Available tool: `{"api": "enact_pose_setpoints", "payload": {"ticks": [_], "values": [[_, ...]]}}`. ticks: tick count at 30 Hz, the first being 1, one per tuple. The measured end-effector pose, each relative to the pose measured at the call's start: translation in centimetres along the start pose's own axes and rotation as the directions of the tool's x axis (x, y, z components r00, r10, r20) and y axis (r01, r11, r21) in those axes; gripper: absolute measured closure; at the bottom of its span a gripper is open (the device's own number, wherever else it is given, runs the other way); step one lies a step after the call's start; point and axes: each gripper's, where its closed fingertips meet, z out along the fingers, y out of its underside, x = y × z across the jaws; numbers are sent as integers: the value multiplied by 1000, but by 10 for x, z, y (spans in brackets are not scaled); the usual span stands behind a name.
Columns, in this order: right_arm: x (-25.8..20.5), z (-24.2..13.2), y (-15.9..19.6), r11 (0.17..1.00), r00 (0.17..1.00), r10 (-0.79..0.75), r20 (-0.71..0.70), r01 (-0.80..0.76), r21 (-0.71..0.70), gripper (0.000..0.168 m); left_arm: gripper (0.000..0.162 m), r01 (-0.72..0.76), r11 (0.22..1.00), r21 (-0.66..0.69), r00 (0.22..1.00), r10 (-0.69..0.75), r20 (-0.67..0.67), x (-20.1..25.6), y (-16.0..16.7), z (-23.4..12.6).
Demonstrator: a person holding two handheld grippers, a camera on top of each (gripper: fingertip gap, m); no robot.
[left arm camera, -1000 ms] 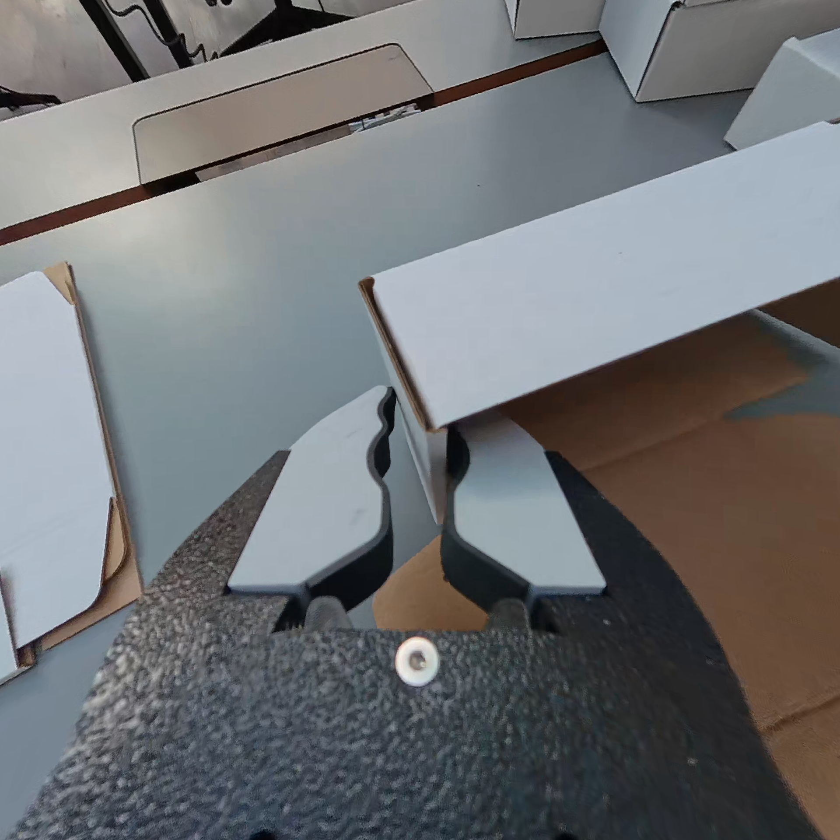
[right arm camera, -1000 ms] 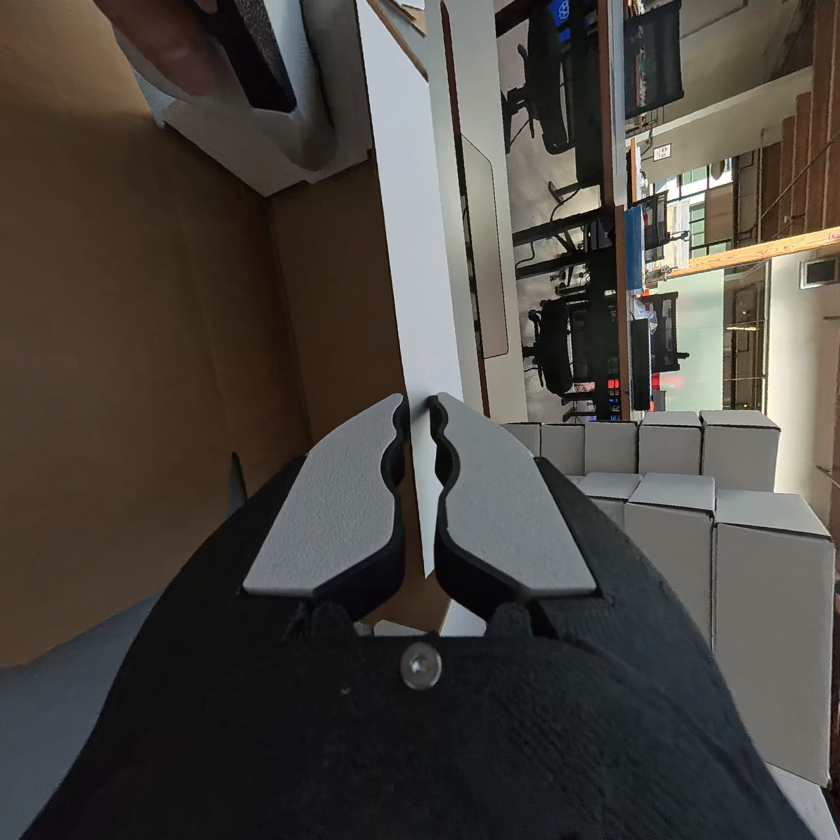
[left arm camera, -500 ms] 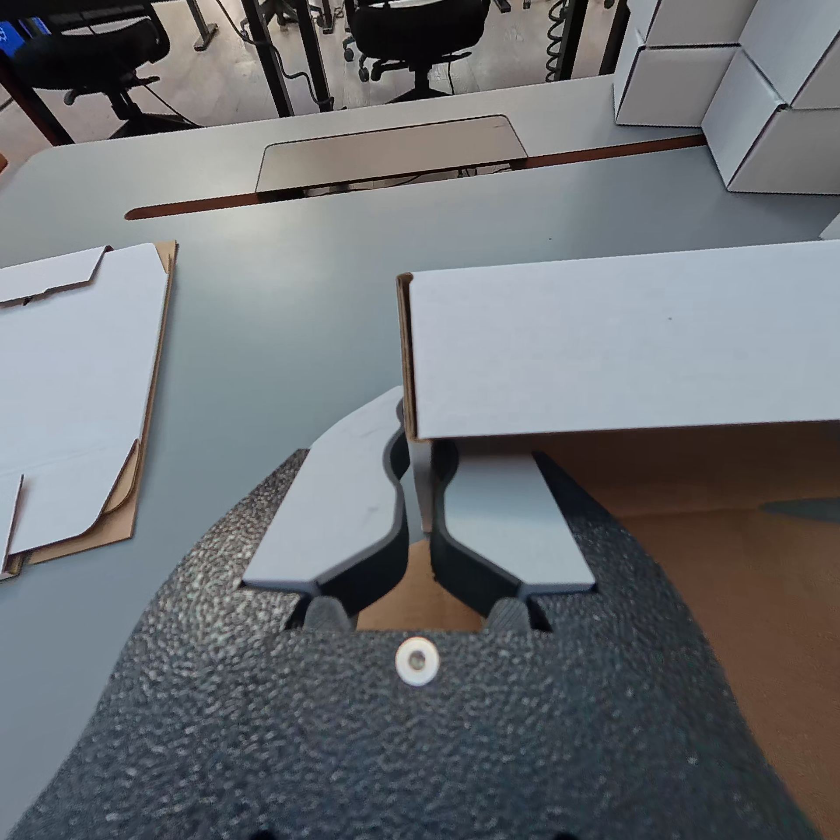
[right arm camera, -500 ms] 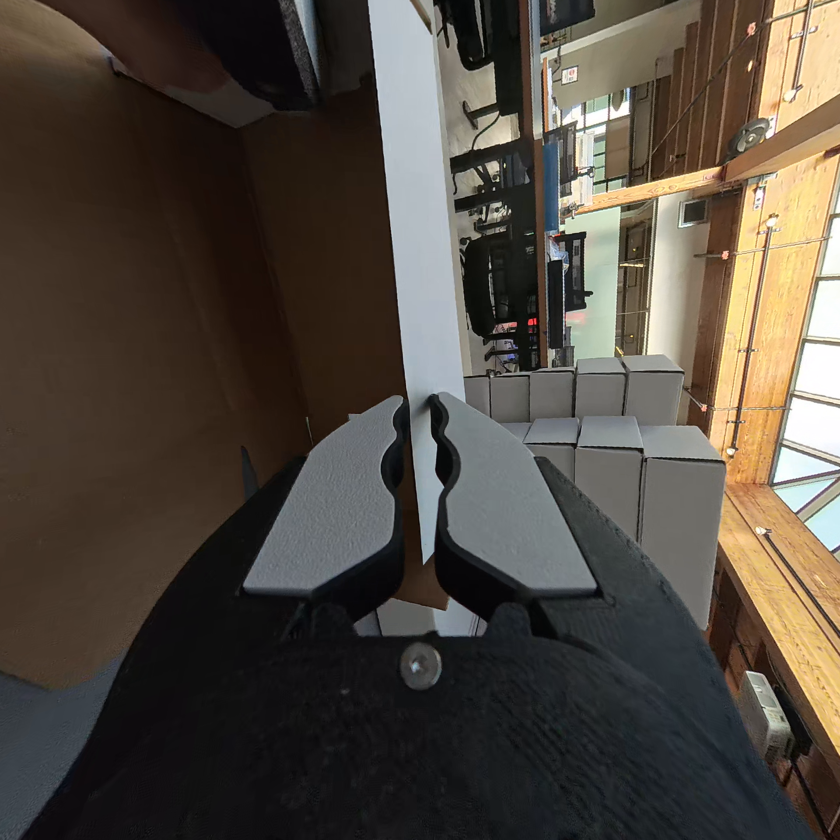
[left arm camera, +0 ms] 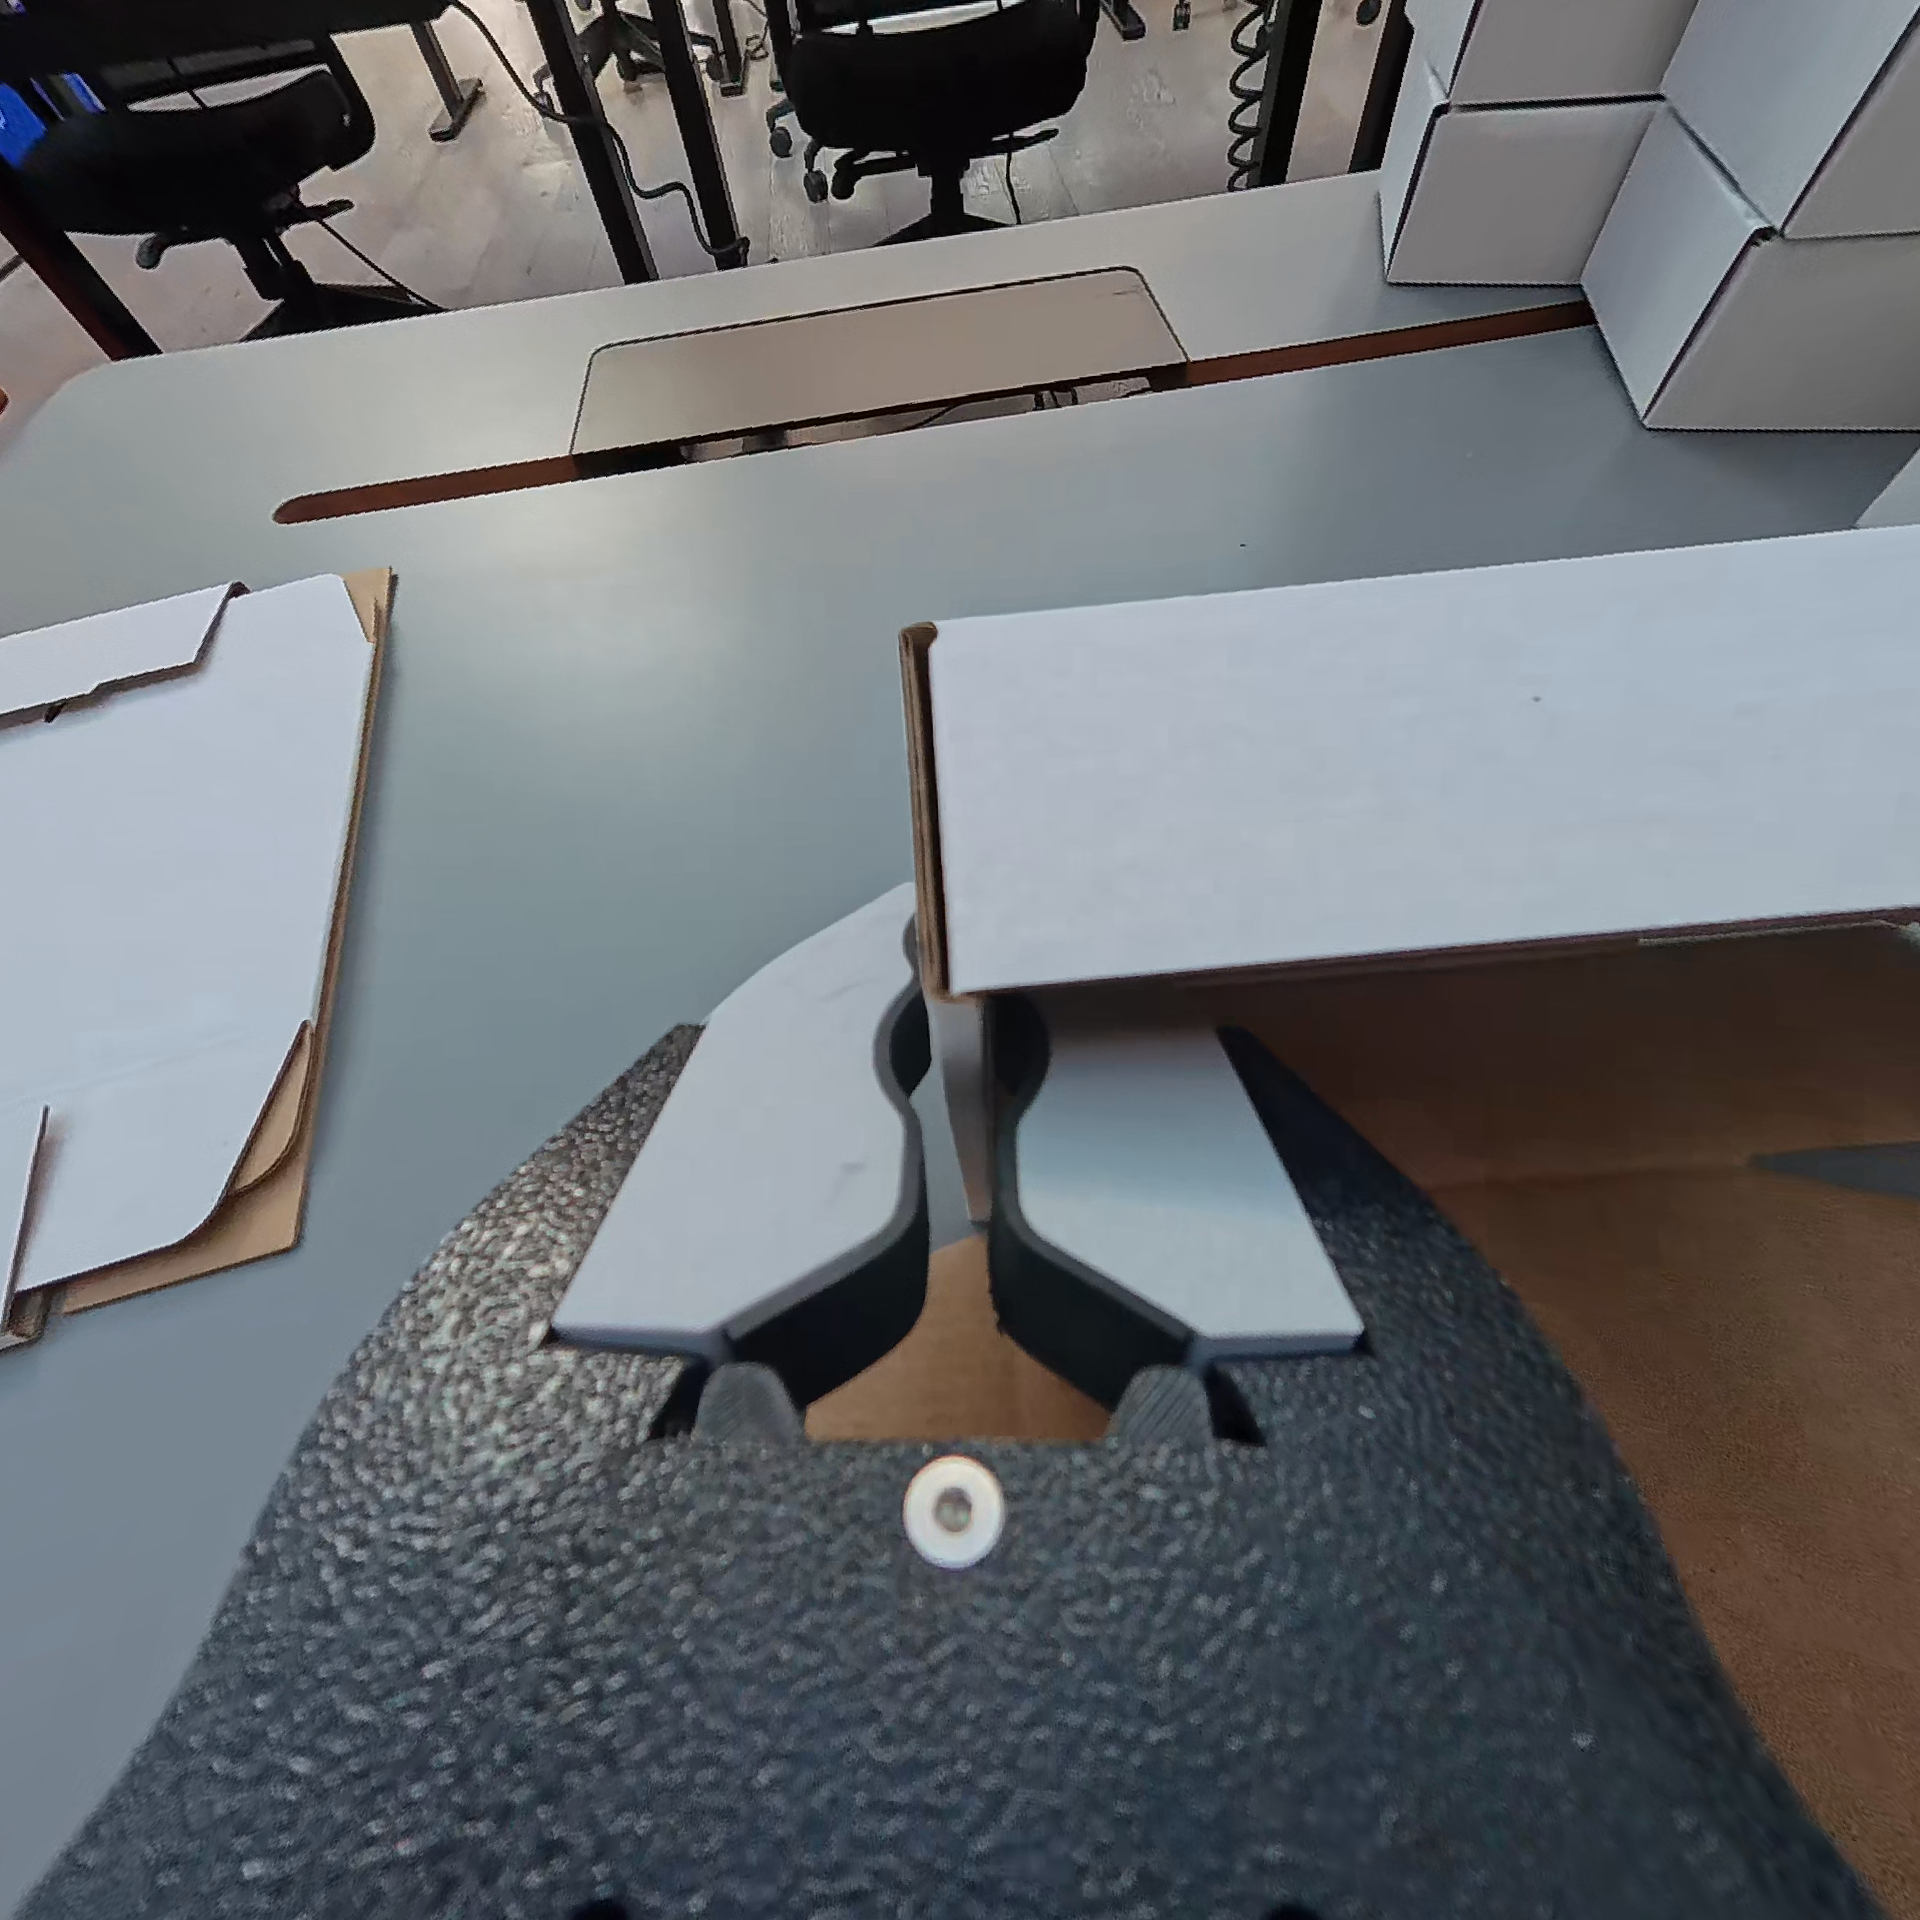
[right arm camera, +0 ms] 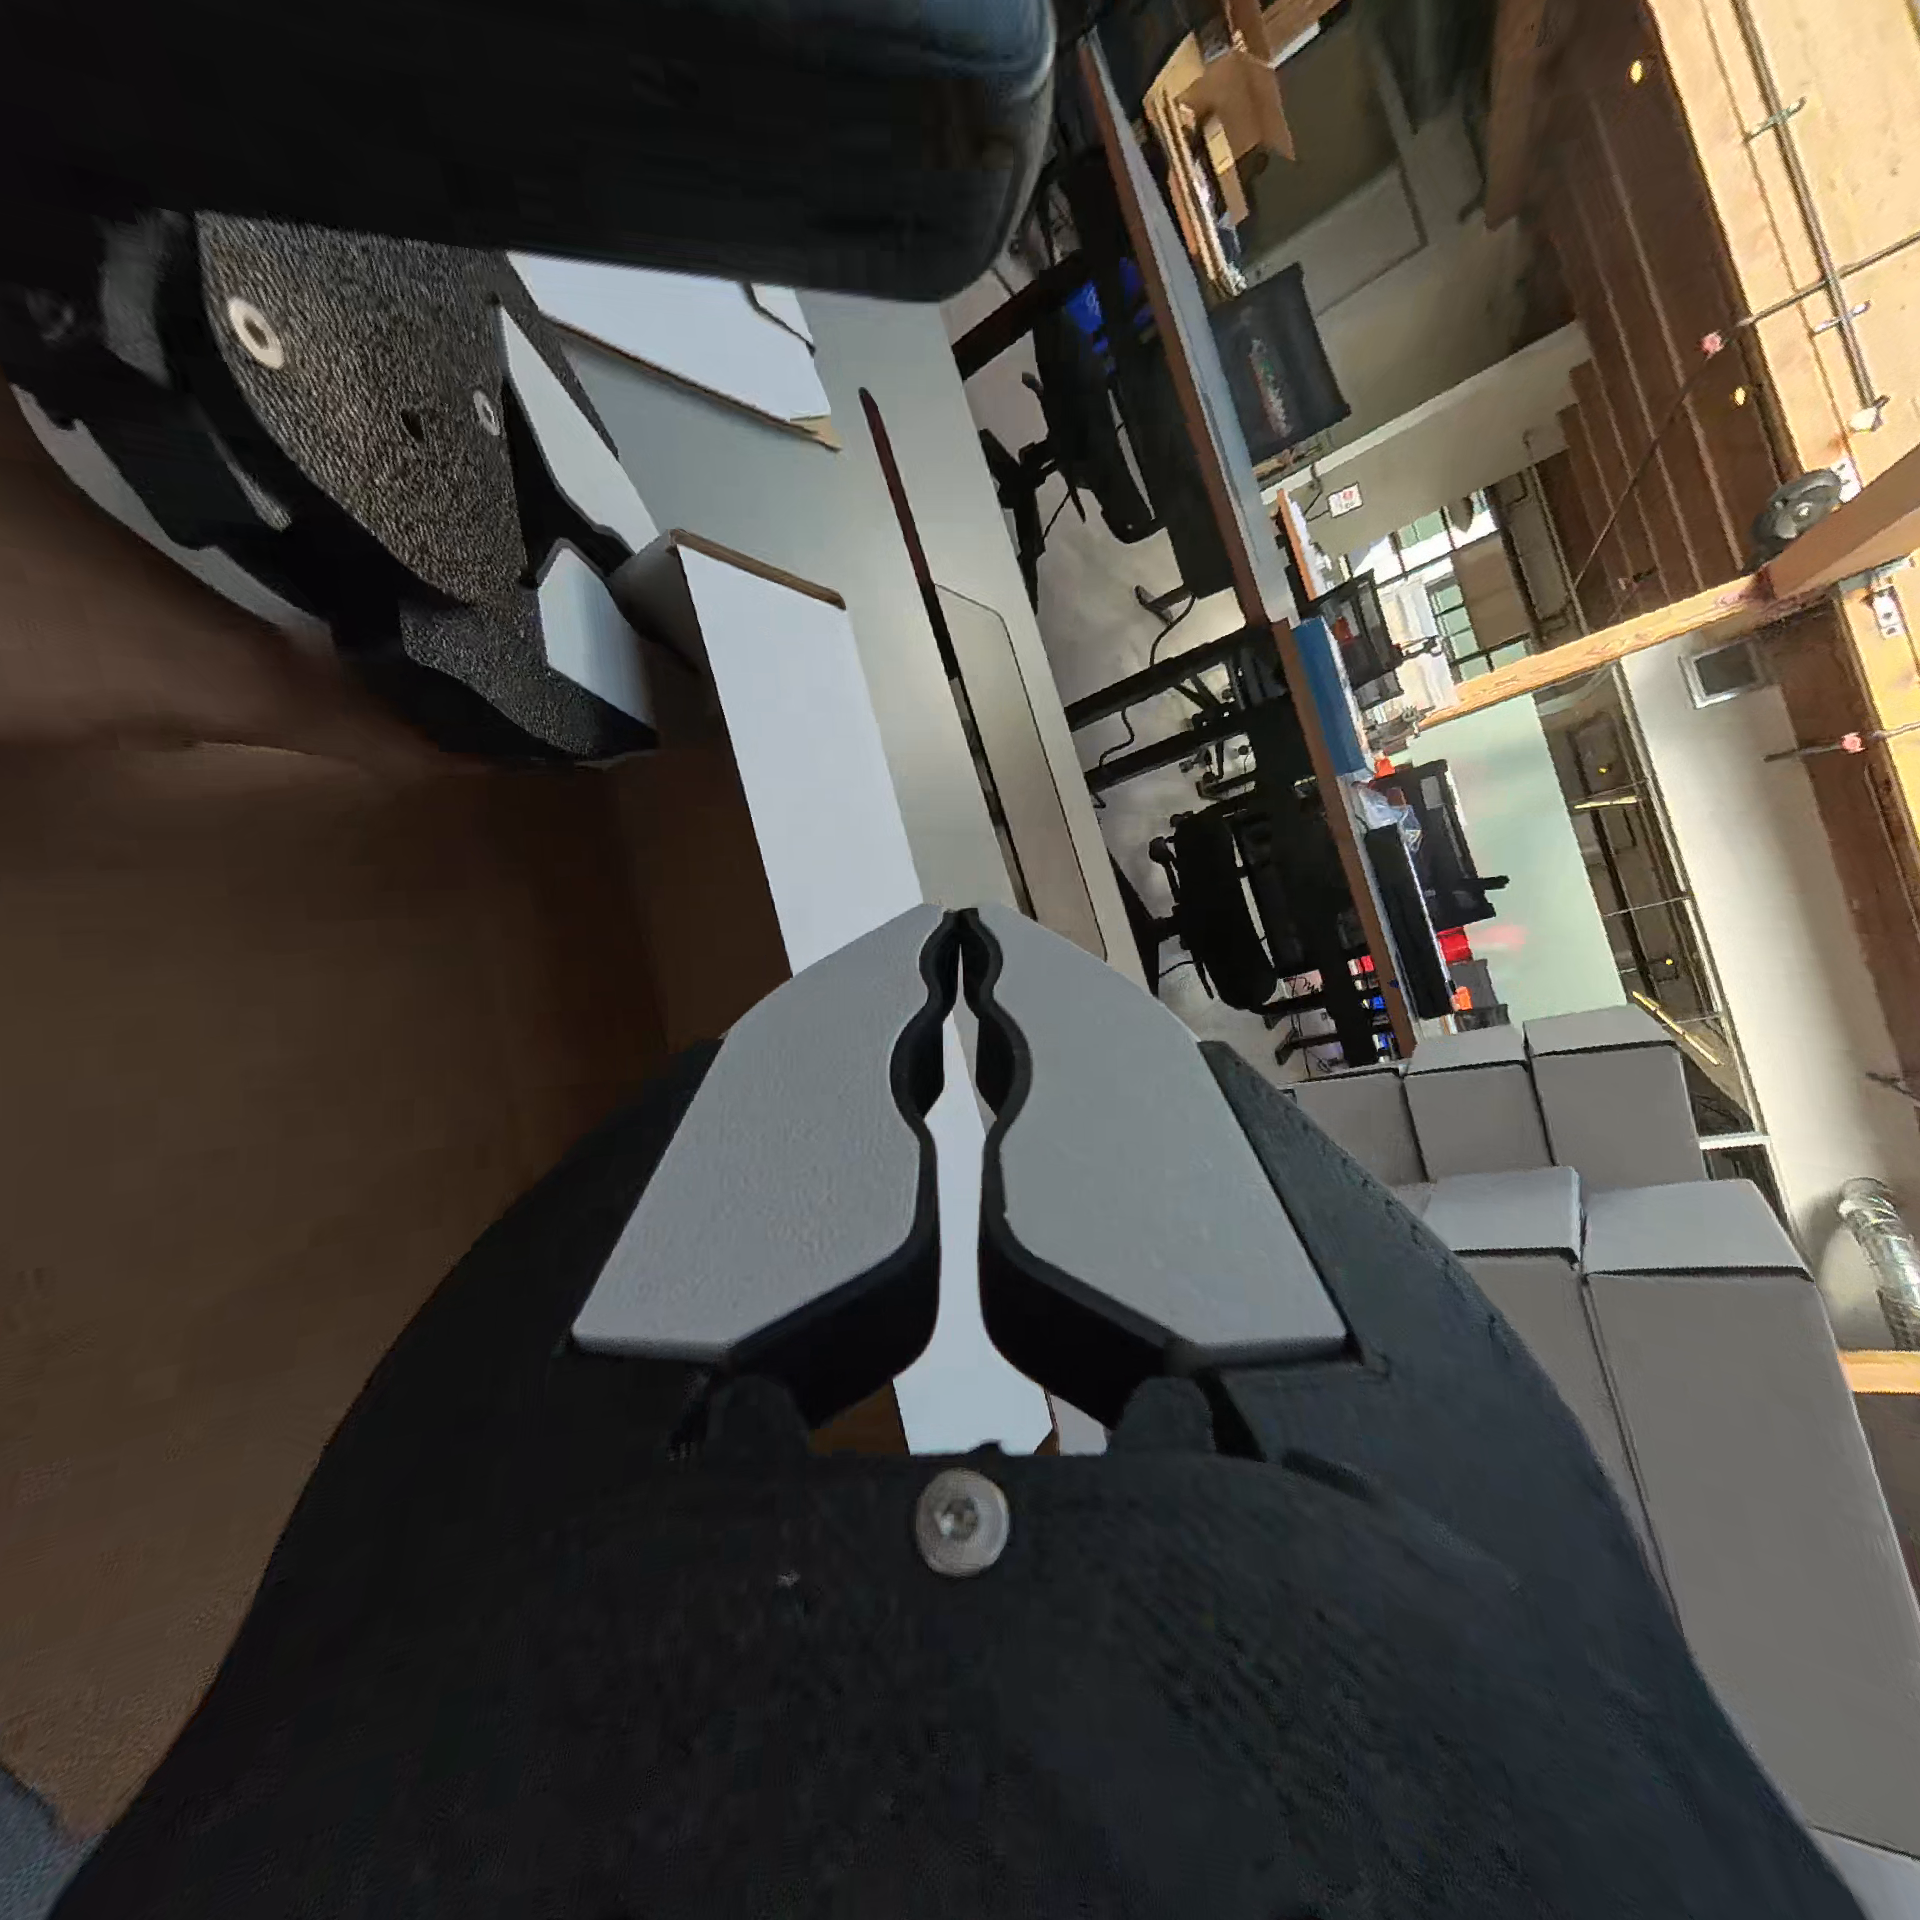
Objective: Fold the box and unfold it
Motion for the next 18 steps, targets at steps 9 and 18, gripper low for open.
{"api": "enact_pose_setpoints", "payload": {"ticks": [9,18], "values": [[-25,23,20,993,999,44,21,-42,-113,168,156,3,1000,-4,1000,-3,-8,1,1,0],[4,-15,16,992,959,-103,-262,81,-93,168,156,15,1000,1,1000,-15,-18,1,0,0]]}}
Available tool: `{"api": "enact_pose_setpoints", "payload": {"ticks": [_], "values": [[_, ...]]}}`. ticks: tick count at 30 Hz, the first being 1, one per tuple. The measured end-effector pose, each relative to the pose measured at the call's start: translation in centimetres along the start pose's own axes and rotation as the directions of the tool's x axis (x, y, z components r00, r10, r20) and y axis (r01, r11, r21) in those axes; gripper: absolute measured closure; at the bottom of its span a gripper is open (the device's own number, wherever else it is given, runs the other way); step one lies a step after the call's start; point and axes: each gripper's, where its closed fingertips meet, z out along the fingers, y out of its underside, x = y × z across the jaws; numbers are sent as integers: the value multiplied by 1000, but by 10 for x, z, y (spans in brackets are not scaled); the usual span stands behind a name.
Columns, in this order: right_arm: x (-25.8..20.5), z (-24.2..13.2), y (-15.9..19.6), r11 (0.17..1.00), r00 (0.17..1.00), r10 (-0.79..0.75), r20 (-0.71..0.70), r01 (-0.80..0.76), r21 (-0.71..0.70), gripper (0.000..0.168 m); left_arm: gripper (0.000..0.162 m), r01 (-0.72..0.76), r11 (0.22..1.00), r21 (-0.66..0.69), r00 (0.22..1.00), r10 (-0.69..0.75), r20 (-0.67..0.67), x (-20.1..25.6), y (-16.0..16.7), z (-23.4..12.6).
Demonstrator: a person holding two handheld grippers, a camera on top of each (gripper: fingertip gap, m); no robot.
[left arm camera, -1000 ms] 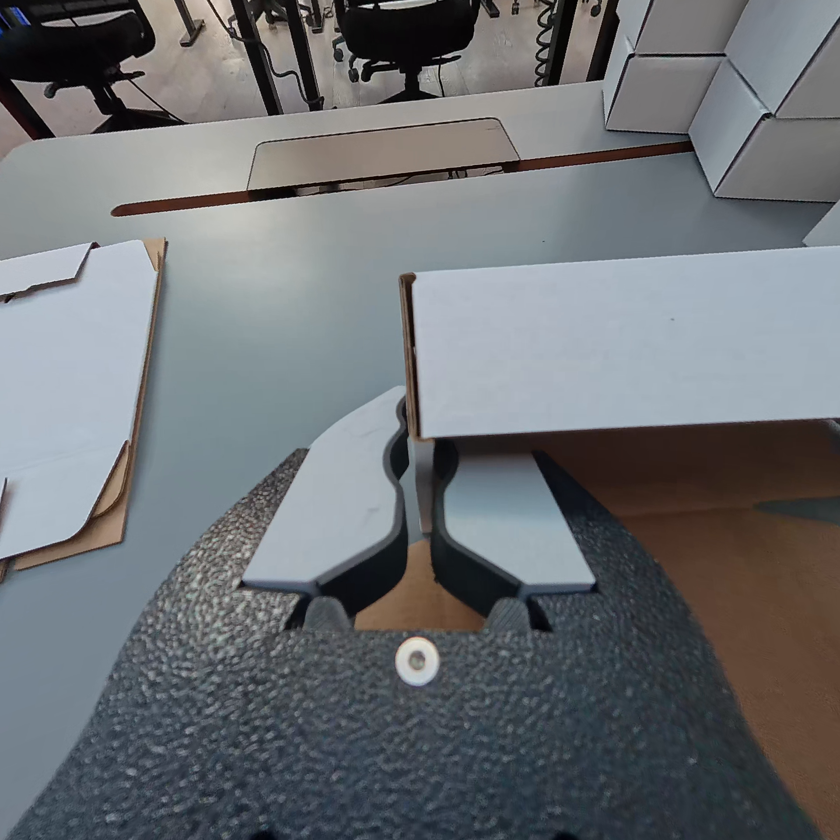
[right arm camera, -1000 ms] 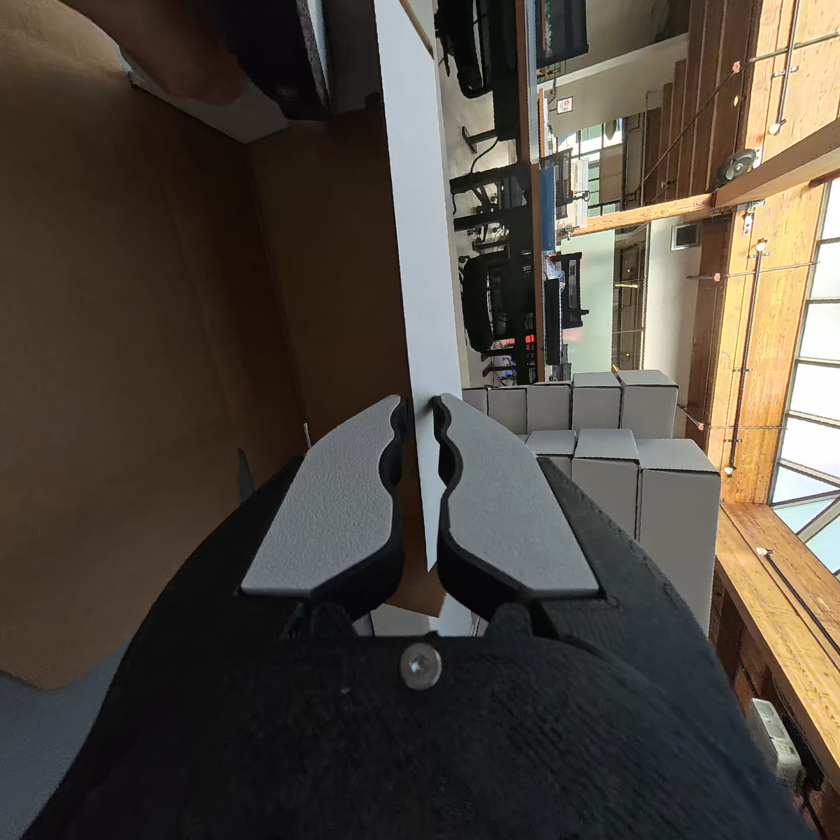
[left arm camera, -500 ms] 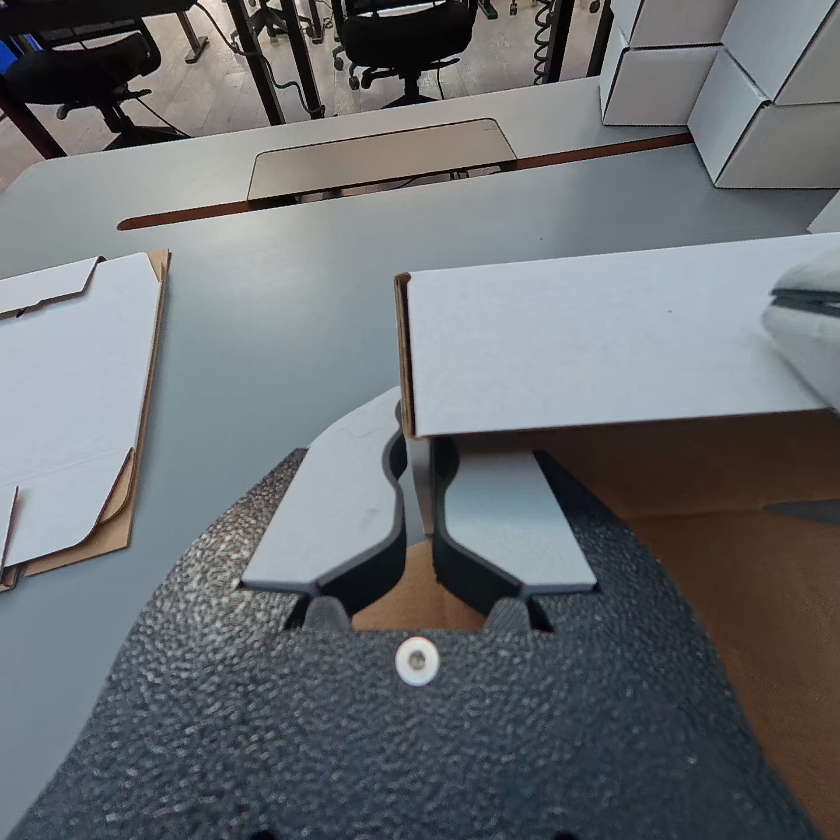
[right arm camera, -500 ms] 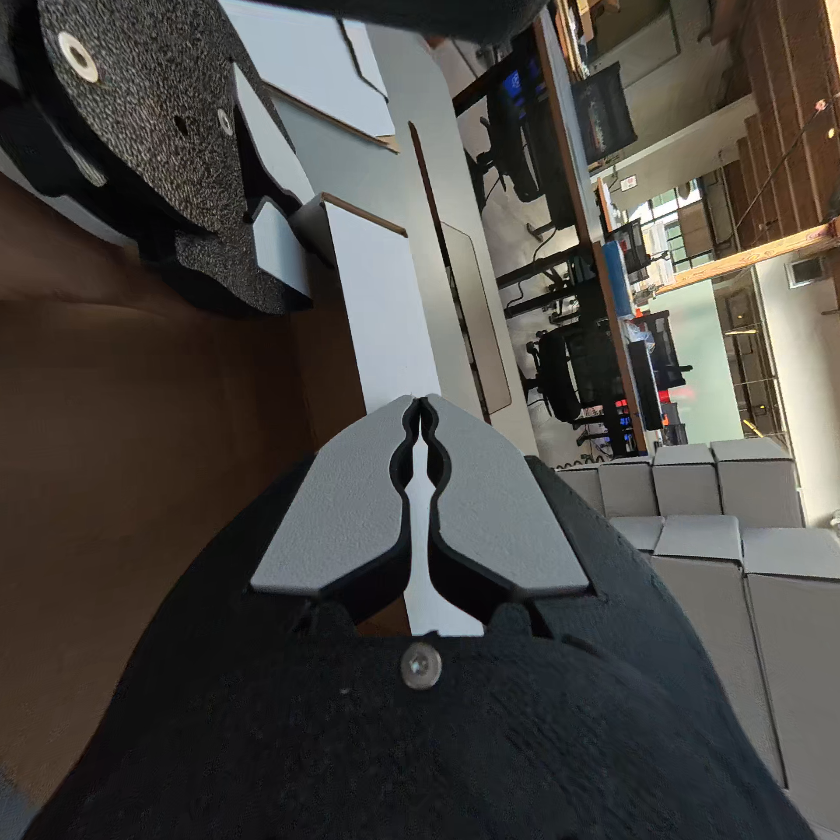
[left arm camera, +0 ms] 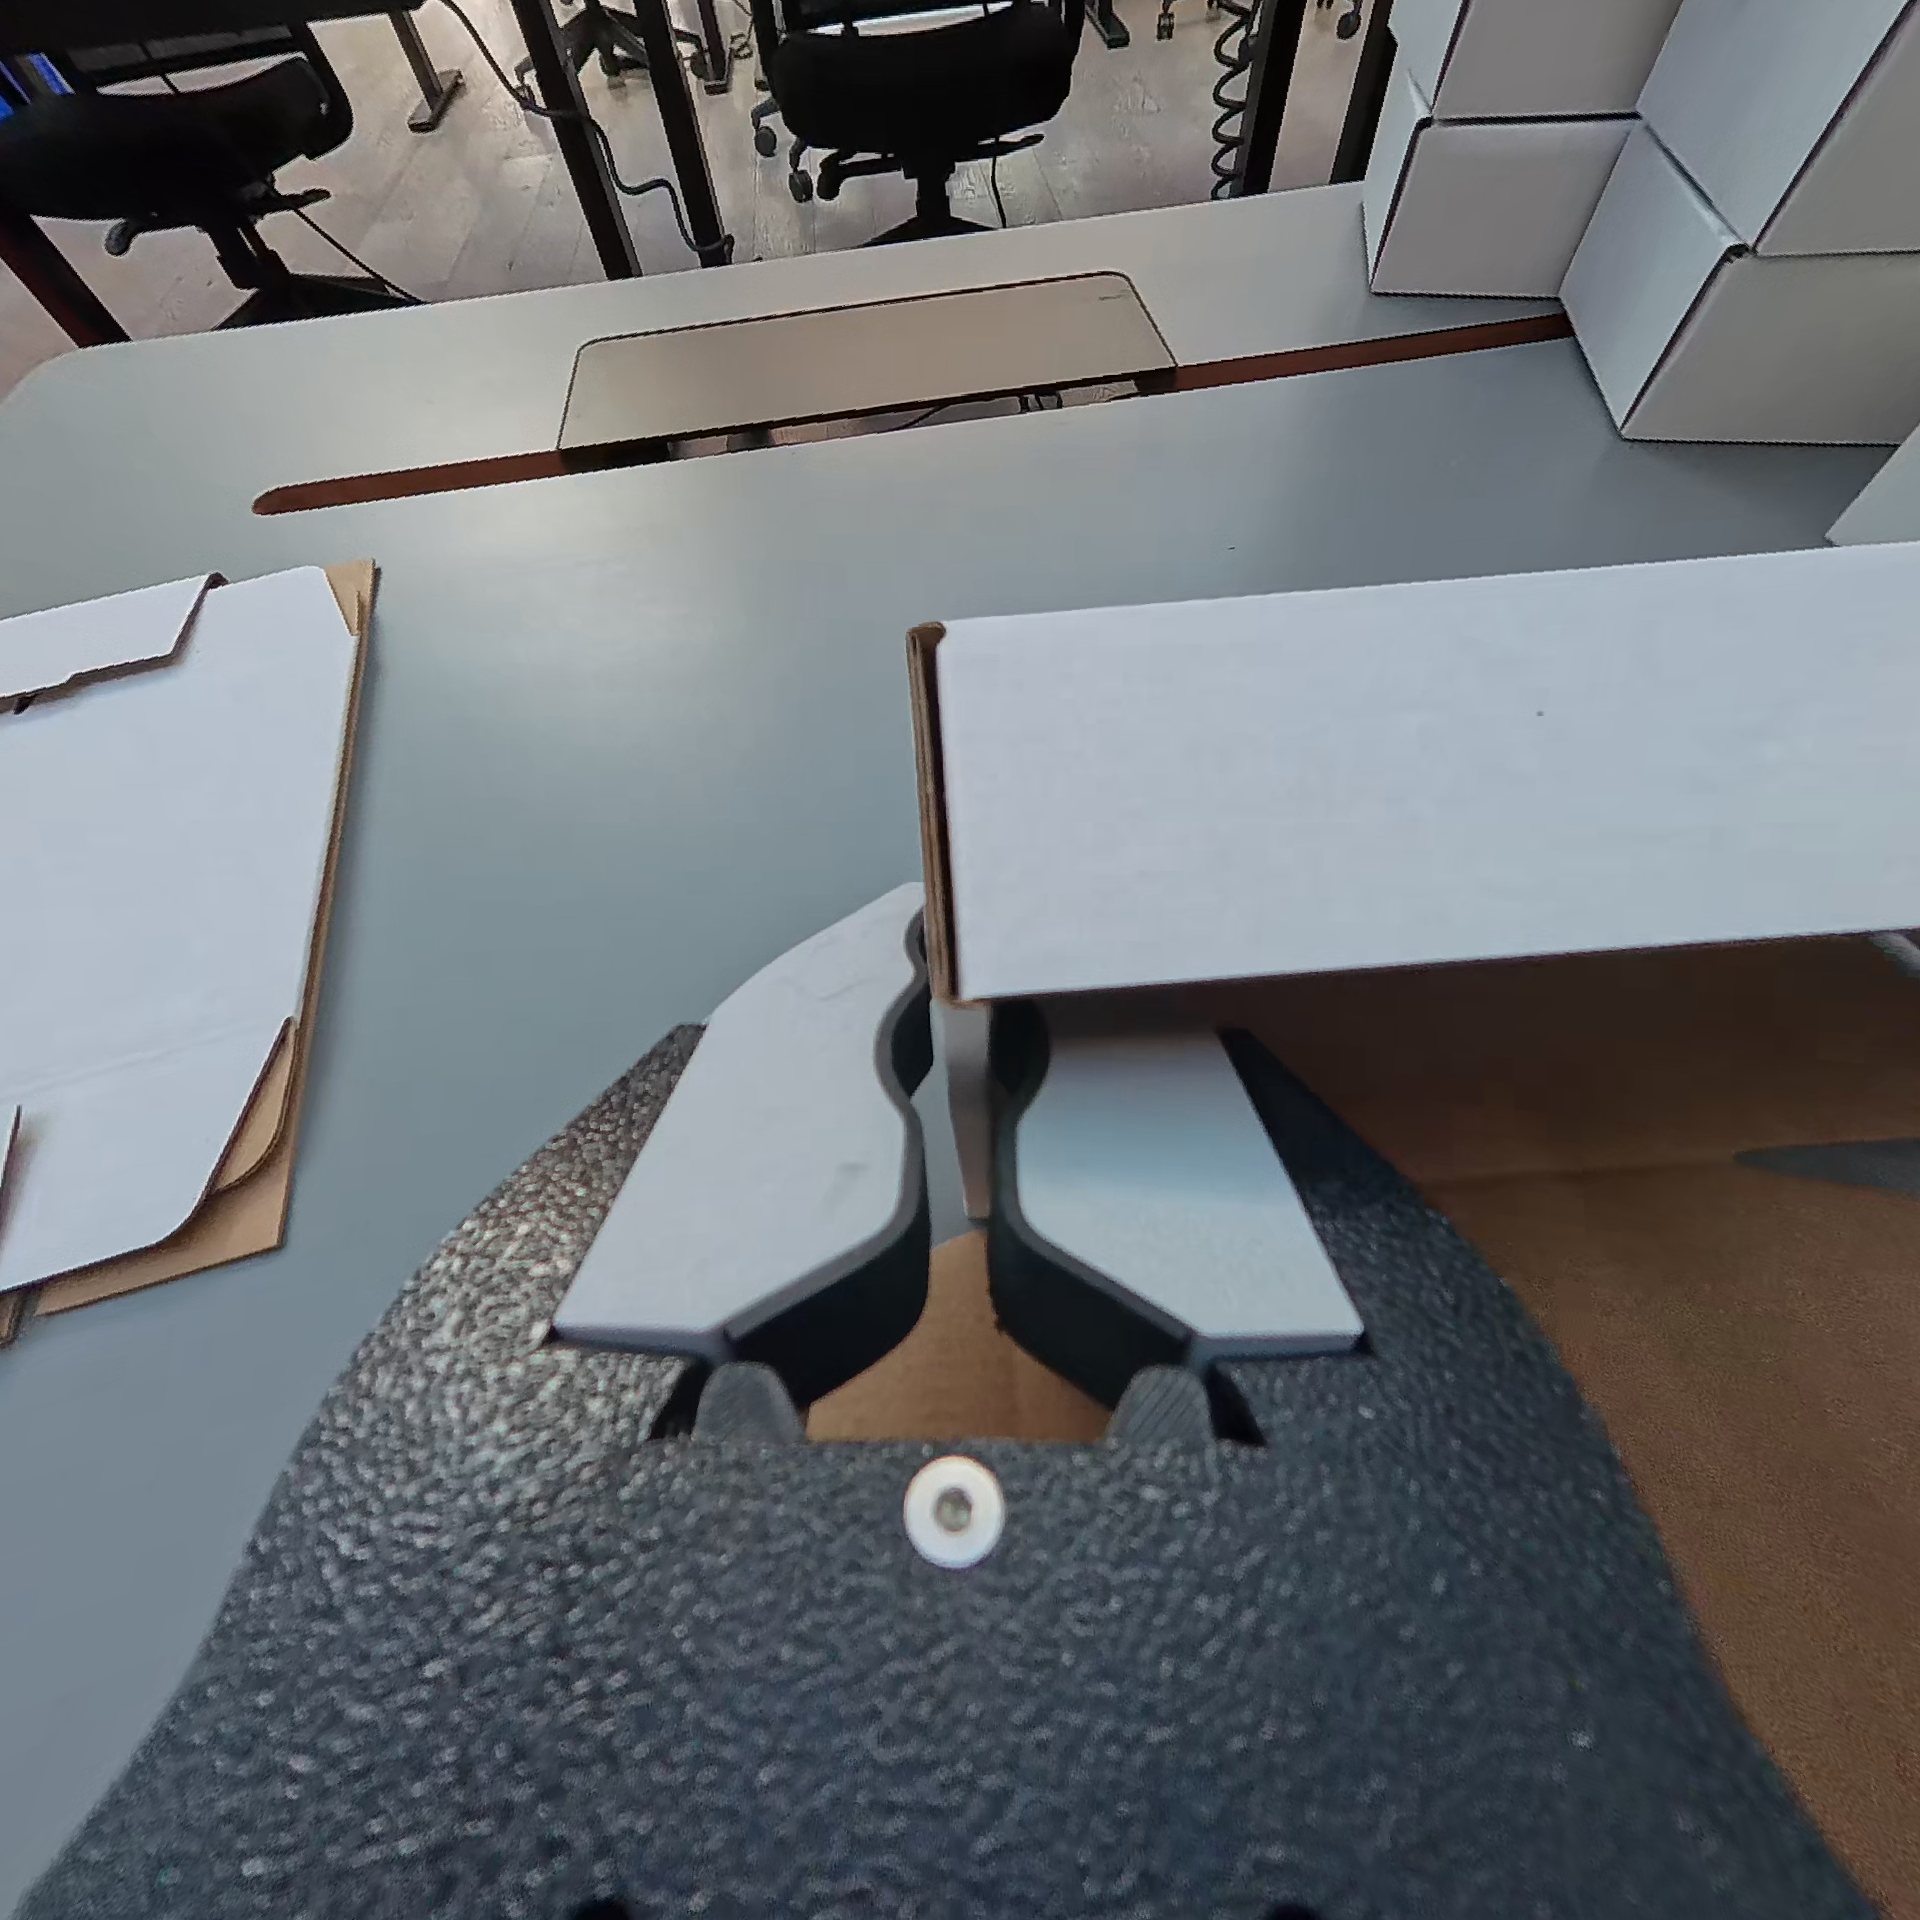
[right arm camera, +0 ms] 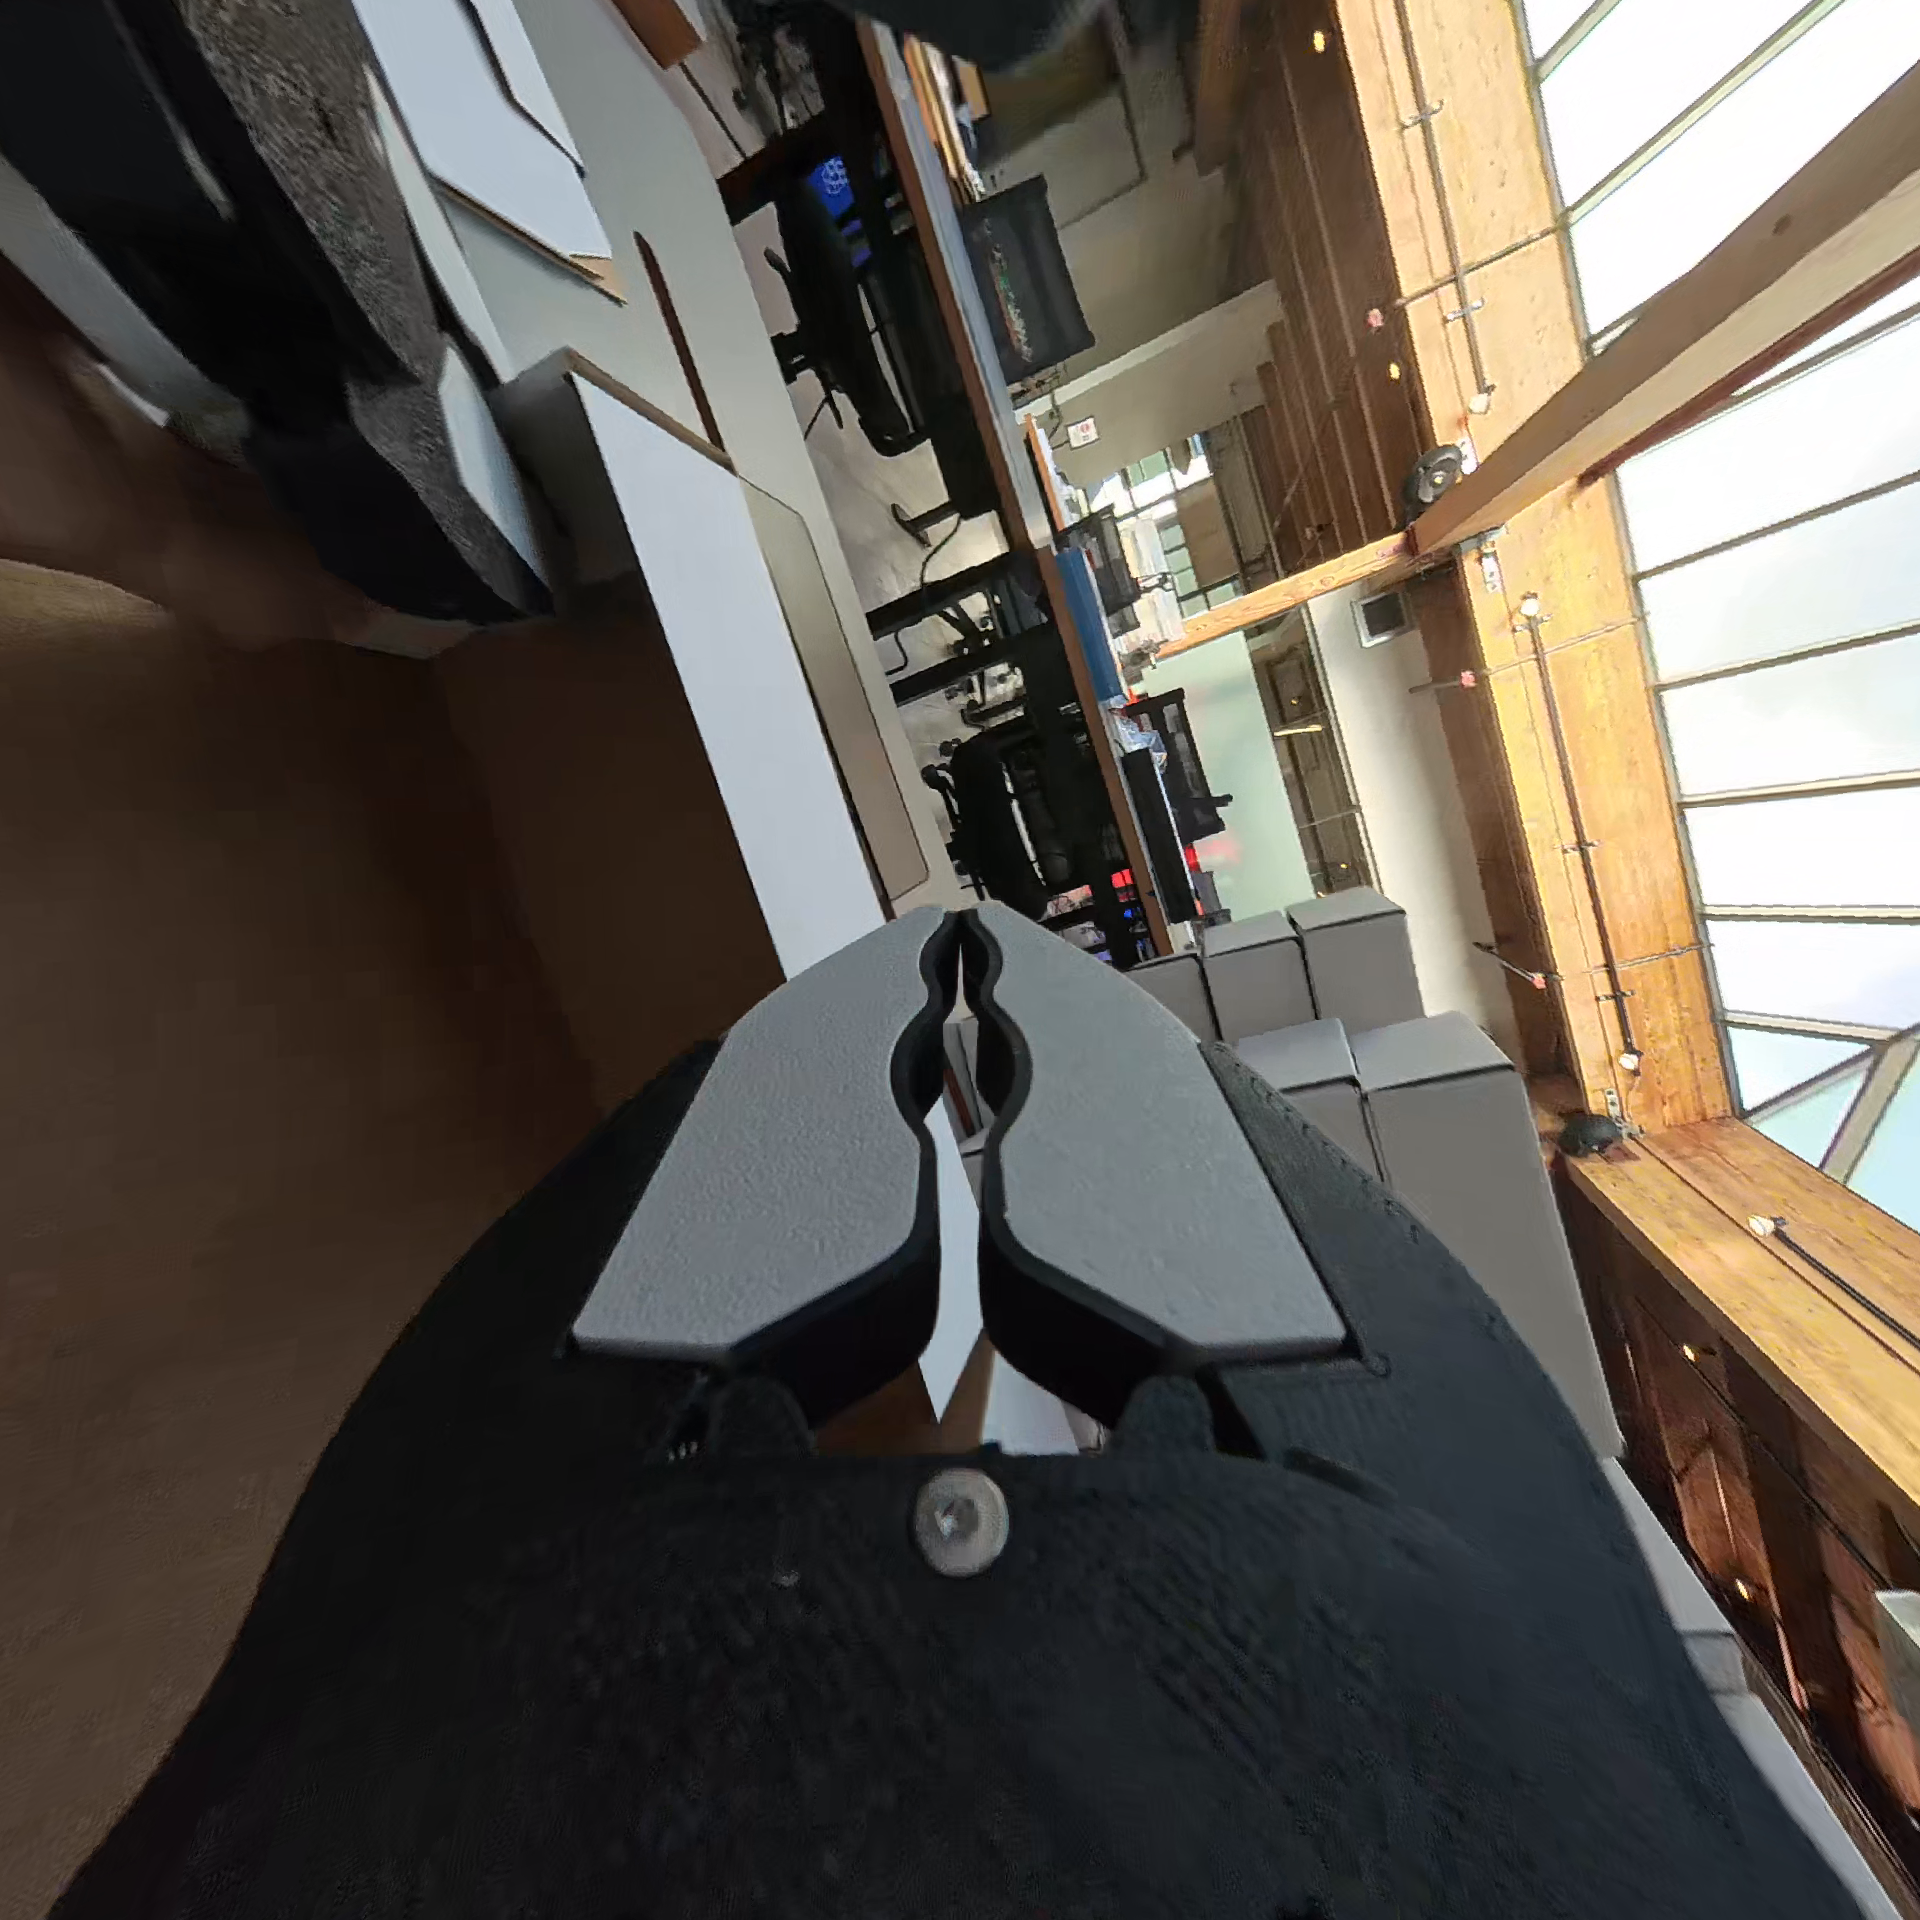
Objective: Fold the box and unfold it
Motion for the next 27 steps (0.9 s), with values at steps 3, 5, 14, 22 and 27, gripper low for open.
{"api": "enact_pose_setpoints", "payload": {"ticks": [3,5,14,22,27], "values": [[16,-13,40,993,998,49,-47,-54,-110,168,156,13,1000,-3,1000,-13,-8,0,0,0],[19,-17,63,984,995,83,-54,-90,-154,168,157,19,1000,-1,1000,-19,-7,-1,0,0],[-16,-4,74,958,996,-71,55,83,-273,168,157,95,995,-1,995,-95,-20,-7,0,0],[-28,9,55,915,926,367,89,-343,-211,168,157,113,993,13,993,-113,-23,-9,-1,-2],[-29,11,41,709,689,705,169,-690,-147,168,156,39,998,50,999,-41,31,-7,-5,-6]]}}
